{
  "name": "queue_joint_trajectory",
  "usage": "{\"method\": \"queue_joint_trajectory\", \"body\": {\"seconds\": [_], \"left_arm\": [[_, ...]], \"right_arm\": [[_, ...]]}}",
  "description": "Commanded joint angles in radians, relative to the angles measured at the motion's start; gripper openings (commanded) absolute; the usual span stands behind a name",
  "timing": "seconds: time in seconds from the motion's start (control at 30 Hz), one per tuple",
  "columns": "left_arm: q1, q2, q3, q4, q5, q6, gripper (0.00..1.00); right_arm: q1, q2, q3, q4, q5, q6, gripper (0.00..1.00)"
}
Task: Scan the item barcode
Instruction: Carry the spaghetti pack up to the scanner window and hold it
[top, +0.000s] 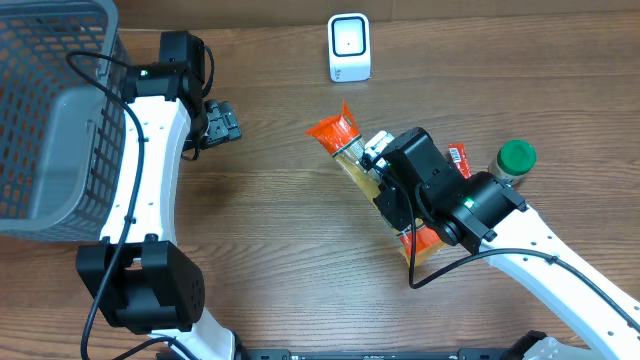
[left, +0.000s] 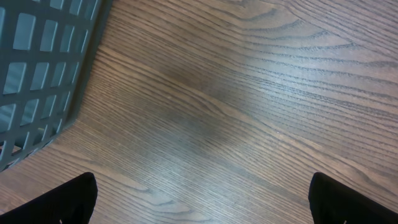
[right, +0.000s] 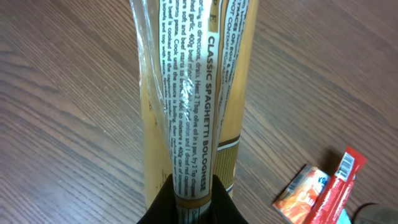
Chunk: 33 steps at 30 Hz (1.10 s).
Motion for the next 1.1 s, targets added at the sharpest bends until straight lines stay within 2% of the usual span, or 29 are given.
{"method": "queue_joint_trajectory", "body": {"seconds": [0.0, 0.17, 0.27, 0.37, 0.57, 0.67, 0.83, 0.93, 1.07], "left_arm": [[-0.001, -0.001, -0.003, 0.001, -0.009, 0.015, 1.00], [-0.001, -0.001, -0.003, 0.001, -0.009, 0.015, 1.00], [-0.001, -0.001, -0.003, 0.001, -0.009, 0.015, 1.00], [-0.001, -0.001, -0.003, 0.001, -0.009, 0.015, 1.00], [-0.001, -0.001, -0.003, 0.001, -0.009, 0.015, 1.00], [-0.001, -0.001, -0.003, 0.001, -0.009, 0.015, 1.00], [-0.001, -0.001, -0.003, 0.001, -0.009, 0.015, 1.00], [-0.001, -0.001, -0.003, 0.001, -0.009, 0.015, 1.00], [-0.001, -0.001, -0.003, 0.001, -0.009, 0.015, 1.00]], "right_arm": [[-0.002, -0.031, 0.076, 0.024, -0.011, 0.019, 0.03], [-0.003, -0.028, 0.166, -0.005, -0.011, 0.034, 0.03], [-0.003, 0.001, 0.281, -0.085, -0.011, 0.034, 0.03], [-0.003, 0.074, 0.461, -0.197, 0.005, 0.033, 0.04], [-0.031, 0.305, 0.938, -0.463, 0.042, 0.029, 0.03], [-0.066, 0.399, 1.101, -0.516, 0.042, 0.027, 0.03], [-0.120, 0.481, 1.136, -0.452, 0.041, -0.060, 0.03], [-0.126, 0.537, 1.136, -0.414, 0.044, -0.176, 0.03], [-0.123, 0.611, 1.136, -0.335, 0.130, -0.265, 0.04]]}}
